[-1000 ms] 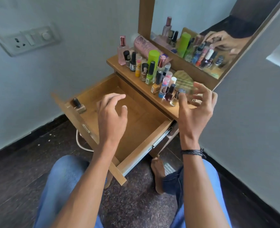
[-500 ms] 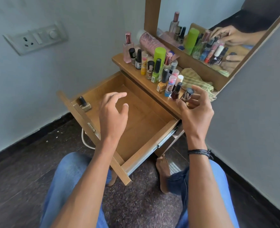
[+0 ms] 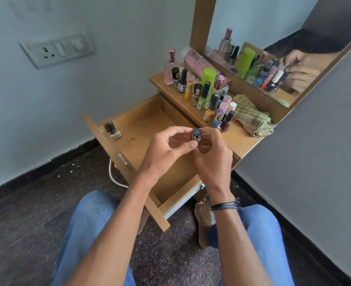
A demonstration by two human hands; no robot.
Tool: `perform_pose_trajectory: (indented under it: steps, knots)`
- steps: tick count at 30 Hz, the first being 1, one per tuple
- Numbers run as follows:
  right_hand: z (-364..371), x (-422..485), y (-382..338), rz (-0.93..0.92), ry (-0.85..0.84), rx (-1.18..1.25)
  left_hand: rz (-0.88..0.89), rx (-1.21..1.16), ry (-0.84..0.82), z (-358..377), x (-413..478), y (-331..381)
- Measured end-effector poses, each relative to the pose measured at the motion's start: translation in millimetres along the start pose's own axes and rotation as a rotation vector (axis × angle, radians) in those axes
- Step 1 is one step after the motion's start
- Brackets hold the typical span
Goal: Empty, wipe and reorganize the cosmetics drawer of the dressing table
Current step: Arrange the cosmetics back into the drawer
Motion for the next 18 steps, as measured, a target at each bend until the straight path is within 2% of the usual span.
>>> perform_pose_trajectory:
  steps: [14,16,18]
  knots:
    - [13,0,0,-0.049,-0.181,0.025,-0.021,0.228,0.072,-10,7,-13]
    - [2,3,0,-0.074,-0.121,0.025,-0.034,0.230,0.088,-12,7,-15]
    - [-19,9,1,-0.088,0.051,0.019,-0.042,0.224,0.114,-15,7,-15]
Point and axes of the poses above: each hand's wrist, its own x-axis towards the middle knuckle, its own z-axis out of the palm, y = z × x, the point moved 7 cm from there along x, towards the middle knuckle, and after that the axes turned 7 degrees about -y, right-handed, at the moved point
